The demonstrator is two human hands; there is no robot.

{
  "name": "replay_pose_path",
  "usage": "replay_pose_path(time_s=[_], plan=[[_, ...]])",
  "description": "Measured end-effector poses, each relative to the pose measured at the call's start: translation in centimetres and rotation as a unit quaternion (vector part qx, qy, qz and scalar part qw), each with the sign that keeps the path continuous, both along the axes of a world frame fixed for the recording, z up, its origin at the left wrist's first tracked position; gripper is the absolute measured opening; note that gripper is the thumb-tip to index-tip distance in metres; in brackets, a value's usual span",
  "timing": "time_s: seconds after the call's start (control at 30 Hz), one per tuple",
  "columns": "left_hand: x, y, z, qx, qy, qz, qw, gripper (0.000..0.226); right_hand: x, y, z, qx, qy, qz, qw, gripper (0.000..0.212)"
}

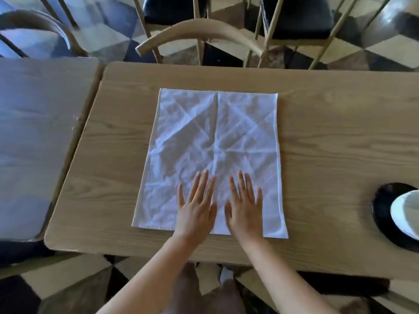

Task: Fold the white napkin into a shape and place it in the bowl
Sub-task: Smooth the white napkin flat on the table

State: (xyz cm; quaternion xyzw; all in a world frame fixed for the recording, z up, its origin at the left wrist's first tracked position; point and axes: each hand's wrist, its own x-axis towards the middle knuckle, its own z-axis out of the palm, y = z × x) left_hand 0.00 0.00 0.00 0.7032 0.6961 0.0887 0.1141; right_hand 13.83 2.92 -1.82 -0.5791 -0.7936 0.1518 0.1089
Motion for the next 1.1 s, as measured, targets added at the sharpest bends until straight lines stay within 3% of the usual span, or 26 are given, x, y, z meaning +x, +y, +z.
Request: replay_pose_path(time_s=[0.27, 0.4, 0.5, 0.57, 0.63, 0.7, 0.8, 0.97, 1.1], plan=[[-3.4, 0.3, -4.5, -0.034, 0.040, -0.079, 0.995, 0.059, 3.4, 0.5, -3.0, 0.008, -0.067, 0.033, 0.997, 0.056], [-7.8, 0.7, -4.0, -0.053, 0.057, 0.021, 0.997, 0.069, 6.9, 1.3, -3.2, 0.013, -0.076, -0.033, 0.996, 0.057], [-10.2, 1.7, -3.7, -0.060, 0.066, 0.167, 0.982, 0.076, 5.9, 1.6, -2.8, 0.015, -0.065, -0.134, 0.989, 0.059], [-10.2, 3.2, -3.4, -0.050, 0.061, 0.219, 0.973, 0.079, 3.8, 2.7, -2.2, 0.034, -0.065, -0.142, 0.987, 0.061], [-8.5, 5.5, -3.0, -0.013, 0.056, 0.166, 0.985, 0.074, 0.8, 4.8, -2.0, 0.063, -0.057, -0.080, 0.993, 0.059], [-6.2, 7.8, -3.3, 0.019, 0.049, 0.044, 0.998, 0.064, -2.3, 7.7, -2.3, 0.076, -0.040, -0.011, 0.996, 0.056], [-4.7, 10.9, -4.4, 0.018, 0.036, -0.057, 0.998, 0.055, -4.6, 11.6, -3.0, 0.058, -0.059, 0.033, 0.996, 0.054], [-9.2, 13.7, -4.7, -0.003, 0.039, -0.035, 0.999, 0.065, 1.1, 16.2, -3.9, 0.062, -0.093, 0.019, 0.994, 0.058], [-12.8, 15.0, -4.1, -0.019, 0.070, 0.110, 0.991, 0.073, 3.9, 18.1, -3.4, 0.043, -0.104, -0.082, 0.990, 0.065]])
